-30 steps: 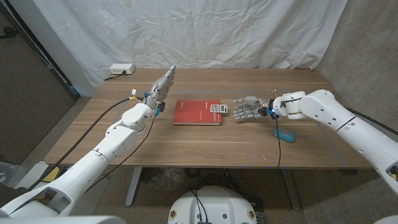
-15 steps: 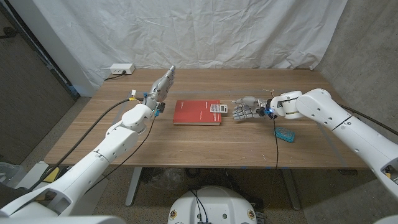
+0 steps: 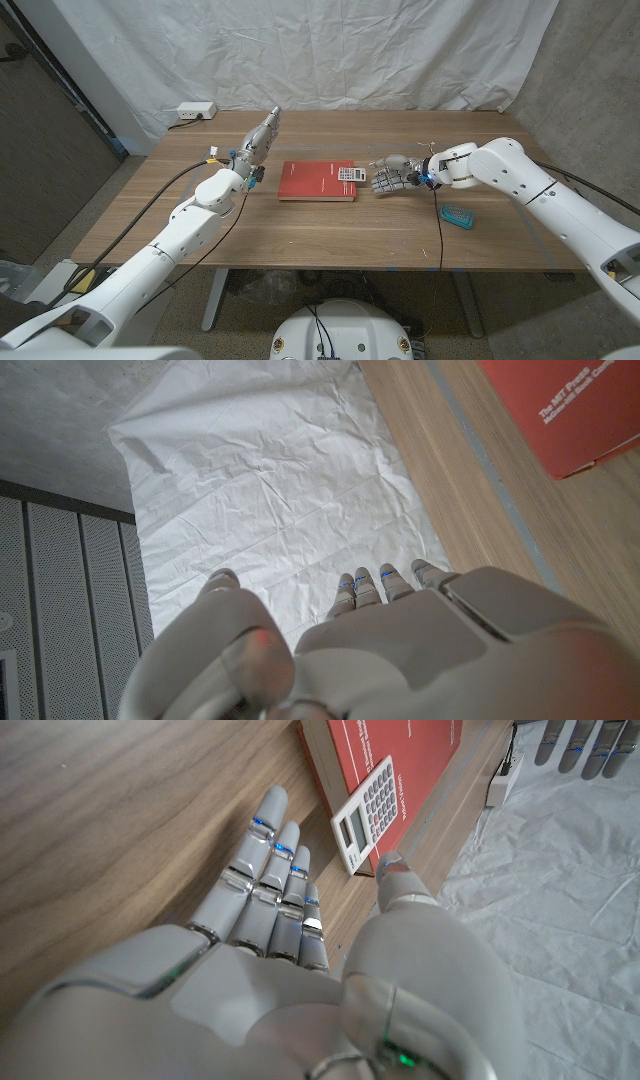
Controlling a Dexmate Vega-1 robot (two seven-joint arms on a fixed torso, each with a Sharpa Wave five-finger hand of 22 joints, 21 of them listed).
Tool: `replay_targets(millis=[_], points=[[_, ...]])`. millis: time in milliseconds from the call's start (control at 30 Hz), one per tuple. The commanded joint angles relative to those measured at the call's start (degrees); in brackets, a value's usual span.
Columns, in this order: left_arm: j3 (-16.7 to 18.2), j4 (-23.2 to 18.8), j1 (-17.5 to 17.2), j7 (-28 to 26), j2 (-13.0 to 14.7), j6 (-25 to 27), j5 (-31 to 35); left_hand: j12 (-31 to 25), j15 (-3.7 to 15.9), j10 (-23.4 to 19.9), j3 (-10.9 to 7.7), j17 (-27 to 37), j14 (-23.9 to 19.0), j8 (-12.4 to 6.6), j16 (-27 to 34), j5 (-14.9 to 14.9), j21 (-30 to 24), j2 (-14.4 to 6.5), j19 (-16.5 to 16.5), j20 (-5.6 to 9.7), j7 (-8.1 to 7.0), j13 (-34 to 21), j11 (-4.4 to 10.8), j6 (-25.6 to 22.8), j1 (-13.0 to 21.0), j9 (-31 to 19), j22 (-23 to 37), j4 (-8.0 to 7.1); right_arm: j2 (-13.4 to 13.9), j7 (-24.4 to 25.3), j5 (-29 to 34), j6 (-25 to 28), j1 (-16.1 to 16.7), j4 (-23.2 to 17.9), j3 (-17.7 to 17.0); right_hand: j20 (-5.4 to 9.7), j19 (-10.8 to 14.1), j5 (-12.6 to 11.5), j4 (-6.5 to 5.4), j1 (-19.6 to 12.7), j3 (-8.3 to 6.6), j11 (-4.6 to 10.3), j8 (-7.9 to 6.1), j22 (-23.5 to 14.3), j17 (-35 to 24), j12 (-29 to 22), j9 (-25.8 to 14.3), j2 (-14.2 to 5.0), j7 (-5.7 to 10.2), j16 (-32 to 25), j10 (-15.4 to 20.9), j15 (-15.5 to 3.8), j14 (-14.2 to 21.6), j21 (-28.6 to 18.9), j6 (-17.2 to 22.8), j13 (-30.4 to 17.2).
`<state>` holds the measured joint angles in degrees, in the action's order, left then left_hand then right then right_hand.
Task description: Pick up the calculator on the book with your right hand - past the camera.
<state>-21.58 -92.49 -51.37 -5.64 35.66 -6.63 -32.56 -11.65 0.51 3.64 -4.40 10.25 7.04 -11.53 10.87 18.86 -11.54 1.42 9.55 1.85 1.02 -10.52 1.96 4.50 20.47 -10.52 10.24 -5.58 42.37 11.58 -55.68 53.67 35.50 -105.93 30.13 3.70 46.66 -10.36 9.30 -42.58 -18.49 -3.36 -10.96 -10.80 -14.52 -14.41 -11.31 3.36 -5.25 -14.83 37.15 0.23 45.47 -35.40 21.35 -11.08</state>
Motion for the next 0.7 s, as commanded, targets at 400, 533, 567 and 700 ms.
replay_targets(millis=[400, 533, 567, 700], points=[[-0.2, 0.8, 0.8, 0.4, -0.4, -0.1, 0.0, 0.0, -0.38, 0.1, 0.50, 0.2, 0.1, 0.10, -0.2, 0.2, 0.1, -0.1, 1.4, 1.08, -0.22, -0.3, 0.08, -0.3, 0.6, -0.3, 0.3, -0.19, -2.1, -0.1, 1.1, 1.3, -1.6, 1.3, 1.3, 0.42, 0.9, -0.9, -0.65, -0.4, 0.44, 0.67, -0.92, -0.3, -0.9, -0.8, -0.3, 0.60, 0.38, -0.3, 1.8, -0.21, 1.6, -0.7, 1.8, -0.3], [0.0, 0.4, 0.5, 0.1, -0.2, -0.1, 0.0, 0.0, -0.40, 0.1, 0.54, 0.2, 0.1, 0.08, -0.2, 0.2, 0.1, -0.1, 1.4, 1.05, -0.21, -0.3, 0.13, -0.3, 0.6, -0.3, 0.3, -0.20, -2.5, -0.2, 1.4, 1.3, -1.8, 1.6, 1.5, 0.45, 0.9, -1.0, -0.76, -0.3, 0.53, 0.77, -0.77, -0.3, -1.0, -0.7, -0.4, 0.63, 0.33, -0.2, 1.7, -0.24, 1.6, -0.8, 1.4, -0.3], [0.1, 0.5, 0.4, 0.3, -0.2, -0.2, -0.1, 0.0, -0.41, 0.1, 0.55, 0.2, 0.1, 0.07, -0.2, 0.2, 0.1, -0.1, 1.4, 1.01, -0.22, -0.3, 0.15, -0.3, 0.6, -0.3, 0.3, -0.20, -2.6, -0.3, 1.5, 1.2, -1.8, 1.7, 1.6, 0.45, 0.9, -1.0, -0.77, -0.3, 0.53, 0.72, -0.76, -0.3, -1.0, -0.7, -0.4, 0.61, 0.34, -0.2, 1.7, -0.20, 1.6, -0.8, 1.4, -0.3], [0.1, 0.4, 0.3, 0.1, -0.2, -0.3, -0.1, 0.0, -0.45, 0.1, 0.62, 0.2, 0.1, 0.09, -0.2, 0.2, 0.1, -0.2, 1.4, 0.97, -0.20, -0.3, 0.09, -0.3, 0.6, -0.3, 0.3, -0.20, -2.9, -0.4, 1.8, 1.5, -2.1, 1.9, 2.0, 0.50, 1.0, -1.0, -0.82, -0.5, 0.52, 0.71, -0.69, -0.3, -1.2, -0.7, -0.4, 0.51, 0.23, -0.3, 1.7, -0.35, 1.8, -0.9, 1.2, -0.3]])
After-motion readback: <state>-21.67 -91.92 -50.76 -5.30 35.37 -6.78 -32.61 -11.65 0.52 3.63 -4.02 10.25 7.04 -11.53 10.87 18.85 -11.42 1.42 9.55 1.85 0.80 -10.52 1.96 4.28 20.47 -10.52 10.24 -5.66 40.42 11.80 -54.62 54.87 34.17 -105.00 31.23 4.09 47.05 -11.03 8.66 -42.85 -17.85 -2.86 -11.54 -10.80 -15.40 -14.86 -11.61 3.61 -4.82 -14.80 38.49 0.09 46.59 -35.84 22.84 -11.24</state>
